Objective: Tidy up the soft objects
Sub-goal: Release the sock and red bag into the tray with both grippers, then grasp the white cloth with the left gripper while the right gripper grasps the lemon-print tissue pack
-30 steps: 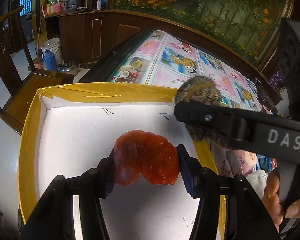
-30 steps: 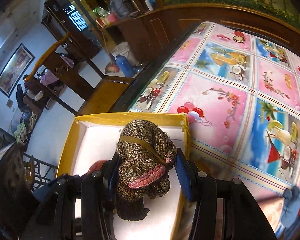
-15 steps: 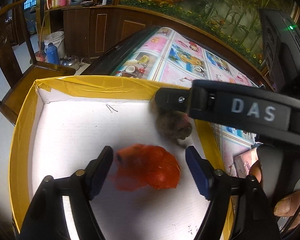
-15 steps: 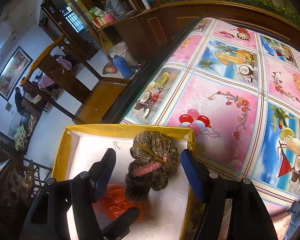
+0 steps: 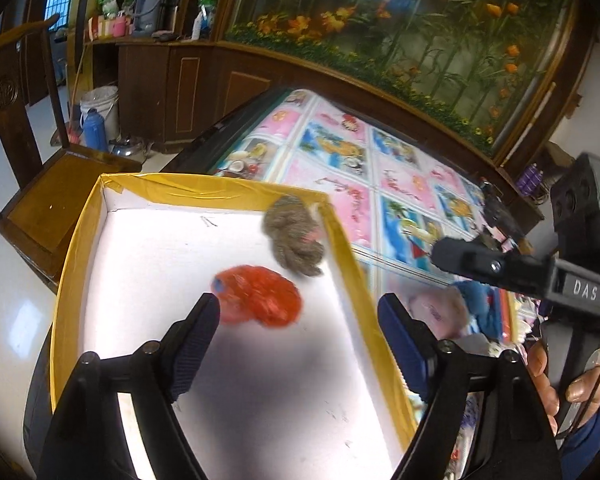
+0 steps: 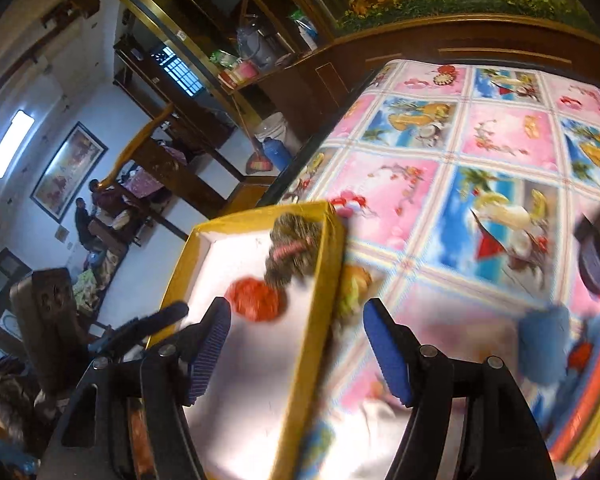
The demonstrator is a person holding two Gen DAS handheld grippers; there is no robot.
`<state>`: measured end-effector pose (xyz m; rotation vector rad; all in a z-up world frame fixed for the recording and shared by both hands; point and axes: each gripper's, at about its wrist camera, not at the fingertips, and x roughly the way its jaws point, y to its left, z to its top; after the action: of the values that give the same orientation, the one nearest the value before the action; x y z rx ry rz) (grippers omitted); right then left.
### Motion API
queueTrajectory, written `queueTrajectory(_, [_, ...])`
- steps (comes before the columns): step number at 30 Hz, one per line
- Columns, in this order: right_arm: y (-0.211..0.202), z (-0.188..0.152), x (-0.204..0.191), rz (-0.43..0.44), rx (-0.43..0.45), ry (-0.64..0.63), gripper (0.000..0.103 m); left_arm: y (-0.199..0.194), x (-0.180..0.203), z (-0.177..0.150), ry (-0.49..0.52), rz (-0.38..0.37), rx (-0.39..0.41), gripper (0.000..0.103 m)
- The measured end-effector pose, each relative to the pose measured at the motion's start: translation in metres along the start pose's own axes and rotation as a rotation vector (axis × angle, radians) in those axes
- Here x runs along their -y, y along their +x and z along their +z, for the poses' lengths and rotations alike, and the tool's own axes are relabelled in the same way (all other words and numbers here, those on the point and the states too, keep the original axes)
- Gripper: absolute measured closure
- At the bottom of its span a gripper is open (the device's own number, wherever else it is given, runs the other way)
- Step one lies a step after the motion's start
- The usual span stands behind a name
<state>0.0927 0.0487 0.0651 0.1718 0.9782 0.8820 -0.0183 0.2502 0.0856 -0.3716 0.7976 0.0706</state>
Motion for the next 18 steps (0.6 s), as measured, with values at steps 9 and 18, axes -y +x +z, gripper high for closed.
queueTrajectory(9, [-0.101,-0.088,0.066,0.003,0.114,0.023,0.027,-0.010,0.073,-0.060,0.097,-0.119,-0.026,0.020])
queueTrajectory(18, [-0.153,-0.112,0.126,0.014,0.231,0.141,0.024,0.034,0.150,-0.073,0.260,-0.110,-0.162,0.020])
